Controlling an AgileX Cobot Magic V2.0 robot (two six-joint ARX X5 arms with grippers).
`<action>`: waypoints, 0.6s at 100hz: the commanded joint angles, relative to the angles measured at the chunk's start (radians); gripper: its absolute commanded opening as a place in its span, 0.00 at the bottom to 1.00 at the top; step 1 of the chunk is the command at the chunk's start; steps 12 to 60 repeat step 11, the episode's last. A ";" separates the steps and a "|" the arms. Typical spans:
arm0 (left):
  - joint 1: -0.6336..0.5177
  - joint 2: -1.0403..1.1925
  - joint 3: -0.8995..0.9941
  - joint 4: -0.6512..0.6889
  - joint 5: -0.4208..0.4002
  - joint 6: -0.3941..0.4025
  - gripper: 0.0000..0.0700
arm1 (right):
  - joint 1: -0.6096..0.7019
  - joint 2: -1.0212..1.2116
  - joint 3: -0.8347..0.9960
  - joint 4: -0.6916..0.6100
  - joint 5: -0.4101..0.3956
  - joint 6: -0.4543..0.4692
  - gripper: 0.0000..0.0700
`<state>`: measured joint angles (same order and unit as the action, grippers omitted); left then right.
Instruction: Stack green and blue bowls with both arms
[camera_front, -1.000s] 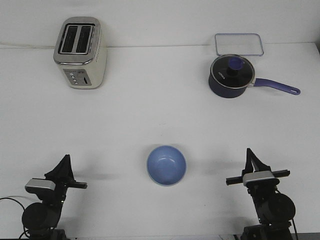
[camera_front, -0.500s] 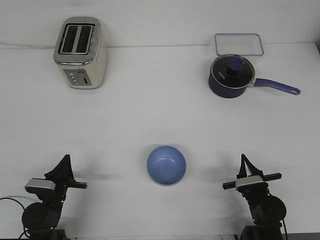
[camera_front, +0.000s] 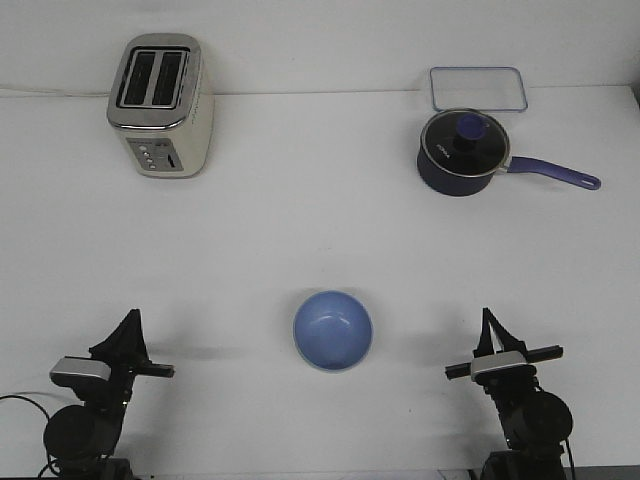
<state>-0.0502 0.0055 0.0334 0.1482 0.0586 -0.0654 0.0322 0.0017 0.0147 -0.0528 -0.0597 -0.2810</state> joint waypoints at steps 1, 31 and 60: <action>-0.001 -0.001 -0.019 0.010 0.001 0.001 0.02 | 0.001 -0.001 -0.002 0.011 0.000 -0.004 0.00; -0.001 -0.001 -0.019 0.010 0.001 0.001 0.02 | 0.001 -0.001 -0.002 0.011 0.000 -0.004 0.00; -0.001 -0.001 -0.019 0.010 0.001 0.001 0.02 | 0.001 -0.001 -0.002 0.011 0.000 -0.004 0.00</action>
